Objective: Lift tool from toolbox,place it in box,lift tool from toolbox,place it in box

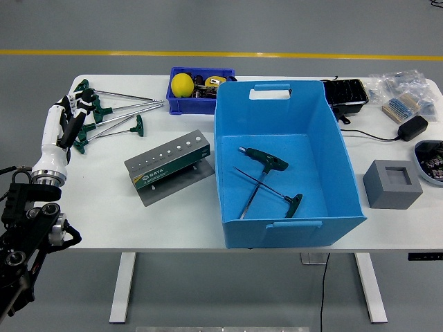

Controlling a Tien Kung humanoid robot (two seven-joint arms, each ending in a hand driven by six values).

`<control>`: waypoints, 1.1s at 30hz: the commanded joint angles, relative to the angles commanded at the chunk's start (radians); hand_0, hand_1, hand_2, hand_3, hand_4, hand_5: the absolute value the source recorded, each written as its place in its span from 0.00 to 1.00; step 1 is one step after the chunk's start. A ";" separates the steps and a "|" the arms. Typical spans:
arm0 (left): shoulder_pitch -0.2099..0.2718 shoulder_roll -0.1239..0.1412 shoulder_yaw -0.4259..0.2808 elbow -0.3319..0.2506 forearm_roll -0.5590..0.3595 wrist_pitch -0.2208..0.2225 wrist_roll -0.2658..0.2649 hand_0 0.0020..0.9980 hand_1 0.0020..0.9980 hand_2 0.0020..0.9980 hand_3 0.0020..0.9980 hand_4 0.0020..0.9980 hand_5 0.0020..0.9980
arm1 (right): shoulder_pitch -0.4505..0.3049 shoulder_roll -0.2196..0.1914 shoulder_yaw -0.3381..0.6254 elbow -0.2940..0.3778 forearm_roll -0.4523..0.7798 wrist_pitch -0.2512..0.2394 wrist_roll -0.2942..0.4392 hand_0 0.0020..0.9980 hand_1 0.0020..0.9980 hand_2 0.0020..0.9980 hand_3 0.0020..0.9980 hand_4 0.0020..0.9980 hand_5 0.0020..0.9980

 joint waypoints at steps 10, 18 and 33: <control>-0.034 0.043 0.144 0.086 0.425 -0.061 0.082 0.92 0.89 0.92 0.86 1.00 0.46 | 0.004 0.002 0.005 0.000 -0.007 -0.002 -0.005 0.70 0.67 0.72 0.55 0.79 0.69; -0.080 0.063 0.272 0.121 0.696 -0.063 0.143 0.99 0.95 0.99 0.93 1.00 0.45 | 0.006 0.001 0.006 0.000 -0.008 -0.002 -0.006 0.70 0.67 0.72 0.55 0.79 0.69; -0.157 0.031 0.329 0.254 0.666 -0.016 0.203 0.96 0.89 0.91 0.90 1.00 0.45 | 0.009 0.002 0.017 0.000 -0.030 -0.004 -0.013 0.70 0.67 0.72 0.55 0.79 0.69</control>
